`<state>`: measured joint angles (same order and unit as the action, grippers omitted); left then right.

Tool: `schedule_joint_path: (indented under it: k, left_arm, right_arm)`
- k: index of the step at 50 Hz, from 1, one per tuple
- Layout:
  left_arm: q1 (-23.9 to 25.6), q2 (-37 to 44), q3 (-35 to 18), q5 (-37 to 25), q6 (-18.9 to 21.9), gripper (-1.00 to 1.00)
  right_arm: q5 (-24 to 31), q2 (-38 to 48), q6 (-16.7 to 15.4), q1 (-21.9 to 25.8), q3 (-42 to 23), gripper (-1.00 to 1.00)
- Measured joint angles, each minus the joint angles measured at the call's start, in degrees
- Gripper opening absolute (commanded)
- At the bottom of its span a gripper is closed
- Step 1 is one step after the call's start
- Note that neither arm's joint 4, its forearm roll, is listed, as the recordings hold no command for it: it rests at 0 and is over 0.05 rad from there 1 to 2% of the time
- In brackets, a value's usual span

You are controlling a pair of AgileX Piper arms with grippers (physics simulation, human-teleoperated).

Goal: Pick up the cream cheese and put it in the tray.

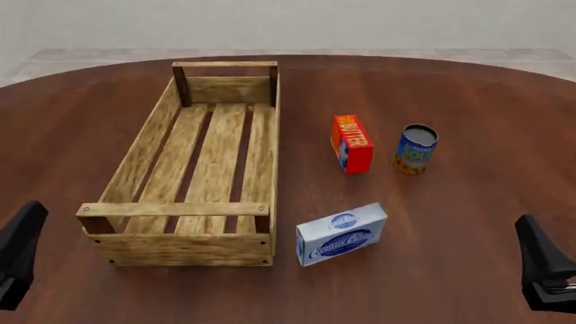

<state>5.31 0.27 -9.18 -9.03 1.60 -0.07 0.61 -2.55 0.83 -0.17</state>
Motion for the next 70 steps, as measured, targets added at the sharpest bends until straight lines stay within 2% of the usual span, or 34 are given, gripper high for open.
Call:
schedule_joint_path:
  k: [13,28,37,46,58,70]
  left_arm:
    - [5.27,2.53,-6.94,-5.27,-0.09,1.0]
    - [16.07,14.1,-13.36,-2.89,1.81,1.0]
    - [20.91,22.06,-16.87,-0.5,3.57,1.0]
    - [26.87,29.66,-20.64,1.14,2.17,1.0]
    - [32.38,38.51,-26.96,0.58,2.64,1.0]
    - [36.32,47.56,-30.33,0.68,2.77,1.0]
  right_arm:
    - [-0.08,0.18,-0.28,0.13,0.06,1.0]
    - [-0.42,0.65,-0.01,0.27,0.08,1.0]
    - [-0.43,0.73,0.02,0.27,0.08,1.0]
    - [-0.34,0.65,0.18,0.28,0.09,1.0]
    - [-0.22,0.5,0.31,0.35,0.1,1.0]
    - [-0.18,0.32,0.5,0.46,0.09,1.0]
